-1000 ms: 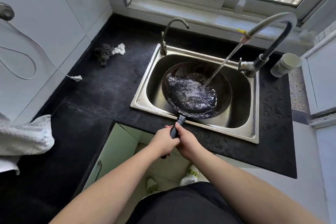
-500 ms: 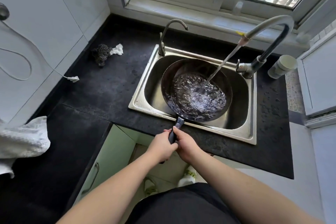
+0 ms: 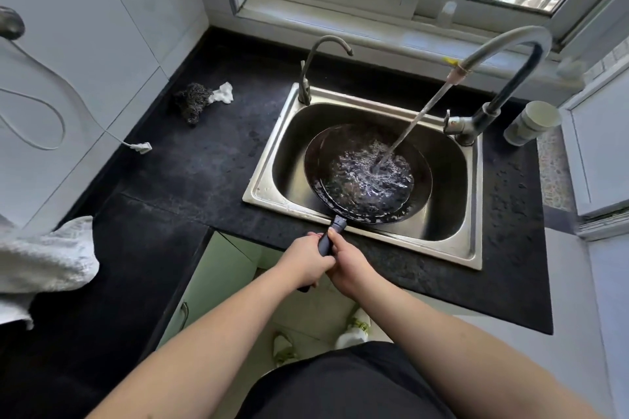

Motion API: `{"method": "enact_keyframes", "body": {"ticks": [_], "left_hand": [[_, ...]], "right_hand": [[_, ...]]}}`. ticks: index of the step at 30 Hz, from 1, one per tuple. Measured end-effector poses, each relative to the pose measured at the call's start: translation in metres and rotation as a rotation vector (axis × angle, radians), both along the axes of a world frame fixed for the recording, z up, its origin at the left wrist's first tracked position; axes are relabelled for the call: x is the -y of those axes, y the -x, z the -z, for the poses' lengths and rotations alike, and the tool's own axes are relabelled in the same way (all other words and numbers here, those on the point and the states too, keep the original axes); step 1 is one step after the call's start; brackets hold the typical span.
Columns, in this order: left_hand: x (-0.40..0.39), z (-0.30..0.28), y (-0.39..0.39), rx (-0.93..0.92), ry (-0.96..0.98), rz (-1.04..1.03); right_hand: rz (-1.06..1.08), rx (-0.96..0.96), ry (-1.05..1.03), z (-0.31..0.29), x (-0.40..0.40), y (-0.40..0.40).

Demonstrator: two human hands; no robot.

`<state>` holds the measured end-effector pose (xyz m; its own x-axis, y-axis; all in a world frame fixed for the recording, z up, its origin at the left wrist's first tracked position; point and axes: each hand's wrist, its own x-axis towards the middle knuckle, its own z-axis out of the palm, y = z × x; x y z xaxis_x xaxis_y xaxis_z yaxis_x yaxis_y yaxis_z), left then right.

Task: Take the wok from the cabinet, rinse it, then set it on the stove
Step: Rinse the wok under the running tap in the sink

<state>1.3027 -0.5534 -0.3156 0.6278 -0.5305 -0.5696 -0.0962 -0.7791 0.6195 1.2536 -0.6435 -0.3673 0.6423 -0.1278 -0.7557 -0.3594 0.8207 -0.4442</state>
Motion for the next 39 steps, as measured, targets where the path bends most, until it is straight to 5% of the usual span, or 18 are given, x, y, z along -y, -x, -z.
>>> {"method": "enact_keyframes", "body": {"ticks": [25,39], "left_hand": [[0.011,0.004,0.027,0.229,-0.173,-0.022],[0.037,-0.005,0.030,0.296,-0.339,-0.008]], "right_hand": [[-0.074,0.073,-0.112,-0.003,0.018,0.013],[-0.045,-0.046,-0.147,-0.009,0.031,0.003]]}}
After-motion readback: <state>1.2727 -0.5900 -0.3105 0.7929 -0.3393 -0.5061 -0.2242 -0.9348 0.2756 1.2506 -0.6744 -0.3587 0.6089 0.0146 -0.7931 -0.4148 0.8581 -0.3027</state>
